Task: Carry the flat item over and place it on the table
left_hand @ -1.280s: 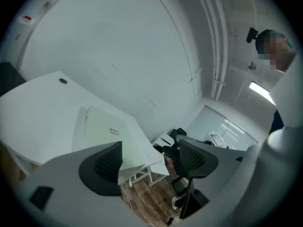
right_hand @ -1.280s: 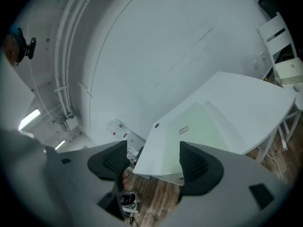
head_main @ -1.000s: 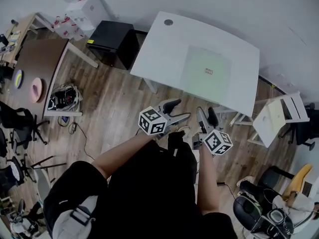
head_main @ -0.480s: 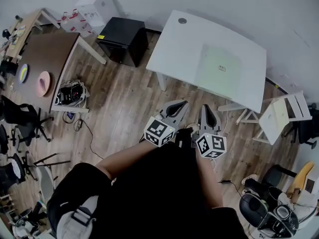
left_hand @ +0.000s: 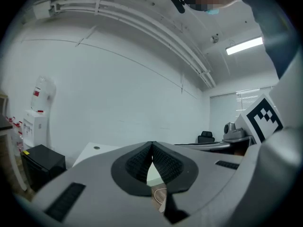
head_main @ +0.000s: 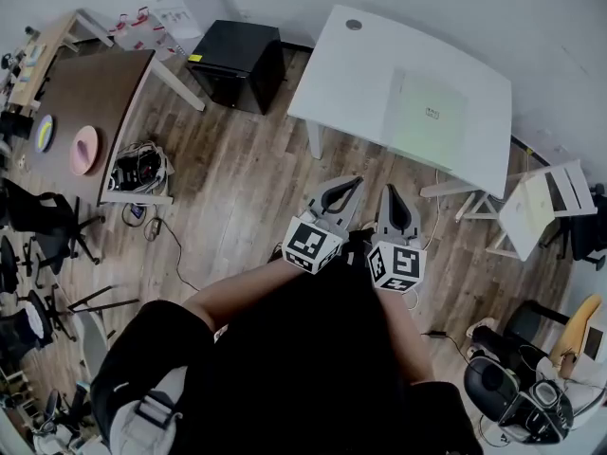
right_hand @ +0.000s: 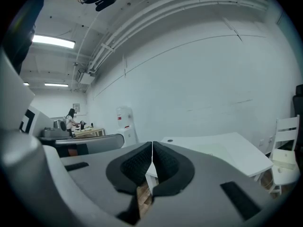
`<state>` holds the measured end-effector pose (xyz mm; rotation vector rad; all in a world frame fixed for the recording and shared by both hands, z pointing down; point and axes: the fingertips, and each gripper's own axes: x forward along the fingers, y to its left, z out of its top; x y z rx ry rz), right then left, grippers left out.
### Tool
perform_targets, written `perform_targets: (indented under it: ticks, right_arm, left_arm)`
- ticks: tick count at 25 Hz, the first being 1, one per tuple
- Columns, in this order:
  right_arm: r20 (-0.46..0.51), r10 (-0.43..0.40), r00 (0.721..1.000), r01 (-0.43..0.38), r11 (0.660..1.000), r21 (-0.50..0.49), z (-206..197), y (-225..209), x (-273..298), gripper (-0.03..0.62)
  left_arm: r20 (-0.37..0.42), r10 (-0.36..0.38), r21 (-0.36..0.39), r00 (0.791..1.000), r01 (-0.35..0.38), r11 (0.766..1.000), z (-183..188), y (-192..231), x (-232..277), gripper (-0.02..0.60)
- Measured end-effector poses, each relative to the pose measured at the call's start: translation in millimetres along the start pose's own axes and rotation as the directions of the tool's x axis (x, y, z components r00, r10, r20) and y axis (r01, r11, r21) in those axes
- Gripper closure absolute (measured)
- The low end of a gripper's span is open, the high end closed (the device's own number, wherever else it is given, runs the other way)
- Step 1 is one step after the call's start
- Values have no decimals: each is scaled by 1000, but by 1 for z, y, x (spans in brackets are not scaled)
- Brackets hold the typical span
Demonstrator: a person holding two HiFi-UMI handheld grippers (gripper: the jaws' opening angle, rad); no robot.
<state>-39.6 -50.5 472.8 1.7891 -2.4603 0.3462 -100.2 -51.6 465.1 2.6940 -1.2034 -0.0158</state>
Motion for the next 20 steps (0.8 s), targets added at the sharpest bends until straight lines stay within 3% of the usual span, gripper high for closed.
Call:
perform_targets:
  ticks: [6, 20]
  right_arm:
    - [20, -26, 999, 26, 999, -27, 8, 16, 0, 559]
    - [-10, -4, 1000, 3, 995, -98, 0, 36, 20, 559]
  left_arm:
    - [32, 24, 26, 999, -25, 999, 6, 9, -17, 568]
    - [44, 50, -18, 998, -49, 999, -4, 33, -23, 568]
